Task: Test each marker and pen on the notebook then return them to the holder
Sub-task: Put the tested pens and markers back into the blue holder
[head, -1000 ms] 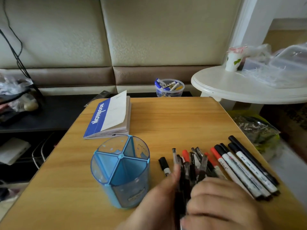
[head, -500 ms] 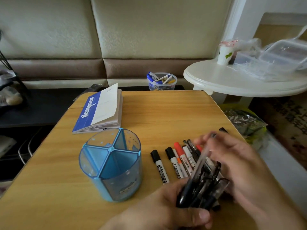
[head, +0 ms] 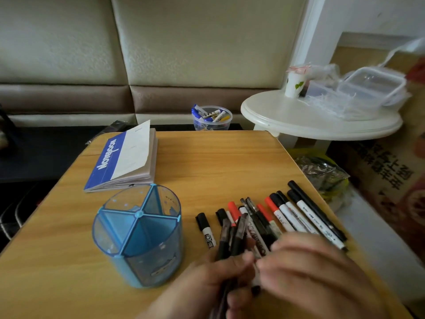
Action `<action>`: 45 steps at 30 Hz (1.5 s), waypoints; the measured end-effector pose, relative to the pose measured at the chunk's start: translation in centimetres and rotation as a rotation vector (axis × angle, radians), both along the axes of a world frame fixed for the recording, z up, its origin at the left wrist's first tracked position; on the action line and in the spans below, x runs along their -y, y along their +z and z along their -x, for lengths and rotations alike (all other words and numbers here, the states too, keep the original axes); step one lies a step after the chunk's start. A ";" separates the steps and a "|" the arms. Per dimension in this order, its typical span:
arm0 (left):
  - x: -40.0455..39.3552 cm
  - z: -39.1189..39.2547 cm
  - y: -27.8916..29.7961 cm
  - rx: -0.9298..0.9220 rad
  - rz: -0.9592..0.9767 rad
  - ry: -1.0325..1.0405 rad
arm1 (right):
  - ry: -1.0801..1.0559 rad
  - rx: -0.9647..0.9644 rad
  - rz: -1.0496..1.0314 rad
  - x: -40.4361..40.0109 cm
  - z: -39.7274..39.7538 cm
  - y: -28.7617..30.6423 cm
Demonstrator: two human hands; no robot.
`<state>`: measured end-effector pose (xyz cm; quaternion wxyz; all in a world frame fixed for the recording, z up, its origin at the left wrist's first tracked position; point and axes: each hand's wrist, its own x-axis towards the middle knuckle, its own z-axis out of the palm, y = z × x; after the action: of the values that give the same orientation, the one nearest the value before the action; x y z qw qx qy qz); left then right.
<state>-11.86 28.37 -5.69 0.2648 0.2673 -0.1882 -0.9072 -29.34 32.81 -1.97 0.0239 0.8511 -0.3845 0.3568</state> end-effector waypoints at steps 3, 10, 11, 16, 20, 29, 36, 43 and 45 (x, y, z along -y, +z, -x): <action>0.2 -0.2 1.9 -0.122 -0.102 0.100 | -0.351 0.178 -0.248 3.1 1.3 1.7; 0.2 -0.2 2.6 -0.025 -0.061 0.097 | -0.547 -0.253 -0.681 11.8 1.2 1.1; 0.2 -0.2 2.5 -0.015 -0.068 0.114 | -0.544 -0.305 -0.695 12.6 1.0 1.0; 0.3 -0.1 2.4 -0.045 -0.116 0.132 | -0.507 -0.358 -0.756 14.1 0.0 0.5; 0.3 -0.2 2.4 -0.045 -0.098 0.143 | -0.443 -0.063 -0.840 13.2 0.3 3.1; -0.3 -0.3 2.5 -0.049 -0.033 0.028 | -0.346 0.029 -0.750 10.3 -1.4 5.5; -0.2 -0.3 2.1 0.009 0.024 0.112 | -0.598 -0.603 -0.792 10.4 0.1 2.7; 0.0 -0.6 2.1 -0.181 0.025 -0.022 | -0.561 -0.601 -0.953 11.3 -0.9 2.7; 0.0 -0.5 2.1 -0.225 0.011 -0.033 | -0.553 -0.584 -1.025 11.5 -1.5 2.7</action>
<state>-11.35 28.41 -3.60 0.2705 0.1593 -0.1667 -0.9347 -27.82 21.31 0.71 -0.1908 0.6861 -0.6886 -0.1371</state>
